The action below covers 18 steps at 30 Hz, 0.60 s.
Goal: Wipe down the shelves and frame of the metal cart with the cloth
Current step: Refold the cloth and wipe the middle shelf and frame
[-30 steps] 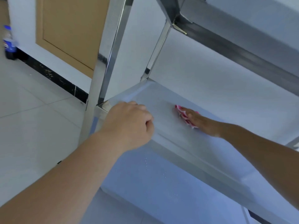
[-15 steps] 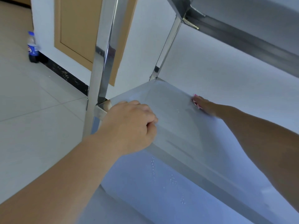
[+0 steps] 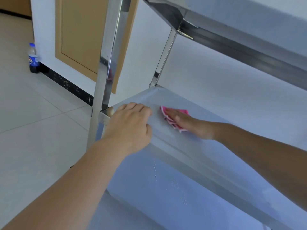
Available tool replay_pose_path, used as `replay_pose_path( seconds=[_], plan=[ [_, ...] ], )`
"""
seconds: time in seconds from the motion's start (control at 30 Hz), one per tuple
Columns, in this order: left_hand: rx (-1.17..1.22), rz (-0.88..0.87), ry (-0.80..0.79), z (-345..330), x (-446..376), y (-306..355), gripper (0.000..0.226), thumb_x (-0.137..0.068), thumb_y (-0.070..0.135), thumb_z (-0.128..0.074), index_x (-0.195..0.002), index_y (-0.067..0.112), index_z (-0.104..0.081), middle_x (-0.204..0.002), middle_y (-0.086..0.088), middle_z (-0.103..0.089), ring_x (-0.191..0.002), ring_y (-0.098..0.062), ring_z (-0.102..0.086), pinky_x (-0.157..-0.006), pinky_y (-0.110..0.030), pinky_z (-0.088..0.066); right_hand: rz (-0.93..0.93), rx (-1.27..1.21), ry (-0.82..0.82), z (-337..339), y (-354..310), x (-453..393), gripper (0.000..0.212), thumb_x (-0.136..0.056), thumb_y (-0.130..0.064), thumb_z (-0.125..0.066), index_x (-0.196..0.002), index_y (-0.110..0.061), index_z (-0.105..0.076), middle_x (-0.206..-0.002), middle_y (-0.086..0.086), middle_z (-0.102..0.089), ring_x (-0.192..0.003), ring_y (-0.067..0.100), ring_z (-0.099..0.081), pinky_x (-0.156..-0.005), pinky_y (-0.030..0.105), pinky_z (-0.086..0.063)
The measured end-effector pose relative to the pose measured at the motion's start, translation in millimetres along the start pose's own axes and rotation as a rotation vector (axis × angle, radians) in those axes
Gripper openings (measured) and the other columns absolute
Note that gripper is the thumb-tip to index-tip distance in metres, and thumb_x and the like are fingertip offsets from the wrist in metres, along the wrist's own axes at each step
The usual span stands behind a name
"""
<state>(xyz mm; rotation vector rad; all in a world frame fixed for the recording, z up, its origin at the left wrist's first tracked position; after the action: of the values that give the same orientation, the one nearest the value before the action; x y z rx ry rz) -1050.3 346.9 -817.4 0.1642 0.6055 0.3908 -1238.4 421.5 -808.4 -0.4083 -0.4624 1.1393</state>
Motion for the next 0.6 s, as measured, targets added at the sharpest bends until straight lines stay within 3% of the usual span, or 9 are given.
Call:
replay_pose_path(
  seconds=[0.07,0.17,0.23,0.27,0.37,0.5,0.6],
  plan=[
    [0.035,-0.003,0.010,1.1,-2.1,-1.2,0.041,-0.082,0.018,-0.037,-0.122,0.016,-0.048,-0.125,0.000,-0.053,-0.118,-0.021,-0.041,-0.099,-0.031,-0.025,0.165,0.343,-0.098,-13.7,-5.7,15.1,0.022,-0.099,-0.031,-0.031,-0.117,-0.044,-0.030,-0.121,-0.024,-0.033,-0.113,-0.008,-0.029,-0.097,0.007,-0.018],
    [0.135,-0.027,0.003,2.6,-3.3,-3.4,0.040,-0.083,0.014,-0.037,-0.122,0.014,-0.047,-0.127,-0.002,-0.052,-0.120,-0.021,-0.040,-0.099,-0.027,-0.022,0.364,0.620,-0.129,-31.2,-10.9,35.1,0.040,-0.099,-0.020,-0.033,-0.135,-0.032,-0.018,-0.132,-0.016,-0.023,-0.126,0.005,-0.018,-0.108,0.023,-0.008],
    [0.202,-0.037,-0.028,3.6,-3.4,-5.2,0.039,-0.085,0.011,-0.037,-0.122,0.013,-0.048,-0.130,-0.002,-0.051,-0.122,-0.020,-0.038,-0.099,-0.025,-0.022,0.403,0.618,-0.135,-39.3,-9.0,46.4,0.047,-0.098,-0.027,-0.032,-0.145,-0.023,-0.025,-0.133,-0.028,-0.018,-0.129,0.003,-0.016,-0.109,0.028,-0.008],
    [0.231,-0.036,-0.052,4.0,-3.4,-5.7,0.039,-0.085,0.010,-0.036,-0.123,0.014,-0.047,-0.131,-0.002,-0.050,-0.123,-0.019,-0.037,-0.100,-0.024,-0.021,0.415,0.618,-0.140,-43.1,-9.0,49.9,0.052,-0.098,-0.033,-0.029,-0.148,-0.021,-0.020,-0.132,-0.034,-0.015,-0.130,0.001,-0.016,-0.110,0.029,-0.008],
    [0.239,-0.068,-0.122,8.1,-1.3,-4.9,0.040,-0.087,0.008,-0.035,-0.125,0.015,-0.046,-0.134,0.000,-0.047,-0.127,-0.018,-0.033,-0.104,-0.023,-0.018,0.401,0.613,-0.139,-45.4,-8.8,56.8,0.073,-0.090,-0.064,-0.008,-0.149,-0.022,-0.014,-0.130,-0.039,-0.012,-0.132,0.002,-0.015,-0.109,0.032,-0.008],
    [0.059,-0.209,-0.023,25.8,12.7,-6.1,0.047,-0.086,0.024,-0.027,-0.123,0.017,-0.054,-0.129,0.004,-0.054,-0.121,-0.015,-0.042,-0.106,-0.026,-0.017,0.495,0.539,-0.100,-38.7,-12.2,70.8,0.060,-0.093,-0.054,-0.010,-0.149,-0.033,-0.011,-0.142,-0.037,-0.013,-0.138,-0.002,-0.008,-0.113,0.031,-0.006],
    [0.008,-0.148,-0.067,28.1,21.5,-17.2,0.051,-0.092,0.033,-0.018,-0.134,0.022,-0.044,-0.144,0.006,-0.041,-0.134,-0.011,-0.029,-0.111,-0.025,-0.006,0.479,0.477,-0.078,-35.5,-9.1,73.1,0.051,-0.098,-0.051,-0.014,-0.147,-0.039,-0.012,-0.145,-0.036,-0.014,-0.139,-0.005,-0.009,-0.113,0.032,-0.008]
  ],
)
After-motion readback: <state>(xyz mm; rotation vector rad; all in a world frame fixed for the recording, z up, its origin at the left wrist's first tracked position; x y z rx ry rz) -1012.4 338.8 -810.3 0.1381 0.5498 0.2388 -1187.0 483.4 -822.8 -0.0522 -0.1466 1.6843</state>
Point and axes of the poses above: each hand's wrist, its own x-axis away from the middle knuckle, its own z-axis out of the back of the hand, y = z × x, the point moved 4 cm from there along -x, towards the middle knuckle
